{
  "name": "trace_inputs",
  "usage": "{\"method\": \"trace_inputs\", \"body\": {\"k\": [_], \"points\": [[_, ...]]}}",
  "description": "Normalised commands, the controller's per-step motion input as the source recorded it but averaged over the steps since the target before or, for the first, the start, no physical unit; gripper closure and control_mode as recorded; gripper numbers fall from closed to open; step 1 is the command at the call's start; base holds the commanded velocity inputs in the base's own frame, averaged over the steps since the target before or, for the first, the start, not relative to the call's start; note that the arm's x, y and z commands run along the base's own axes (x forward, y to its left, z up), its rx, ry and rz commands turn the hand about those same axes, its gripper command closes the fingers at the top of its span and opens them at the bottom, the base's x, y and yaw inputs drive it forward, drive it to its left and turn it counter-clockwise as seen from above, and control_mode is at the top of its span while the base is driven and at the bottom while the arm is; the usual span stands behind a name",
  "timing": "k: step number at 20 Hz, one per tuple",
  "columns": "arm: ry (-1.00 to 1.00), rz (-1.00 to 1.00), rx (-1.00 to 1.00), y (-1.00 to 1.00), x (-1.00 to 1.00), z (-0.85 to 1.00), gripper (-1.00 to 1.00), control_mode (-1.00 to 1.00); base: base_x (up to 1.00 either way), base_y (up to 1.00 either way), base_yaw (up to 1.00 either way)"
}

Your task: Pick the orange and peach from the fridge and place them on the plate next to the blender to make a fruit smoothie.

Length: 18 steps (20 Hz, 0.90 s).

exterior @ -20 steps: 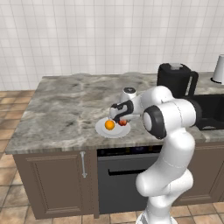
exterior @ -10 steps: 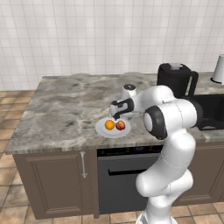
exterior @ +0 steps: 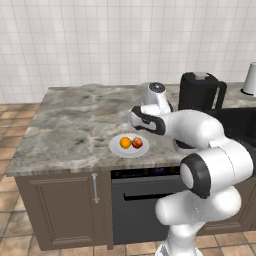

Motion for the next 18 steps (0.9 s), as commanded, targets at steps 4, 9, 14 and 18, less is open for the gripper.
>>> {"method": "trace_inputs", "body": {"k": [4,9,14,18], "points": [[-0.4,0.0,0.0,0.0,-1.0,0.69,-1.0,-1.0,0.0,0.0,0.0],[-0.5,0.0,0.0,0.0,-1.0,0.2,-1.0,-1.0,0.0,0.0,0.0],[-0.51,0.0,0.0,0.0,-1.0,0.24,-1.0,-1.0,0.0,0.0,0.0],[-0.44,0.0,0.0,0.0,-1.0,0.73,-1.0,-1.0,0.0,0.0,0.0]]}}
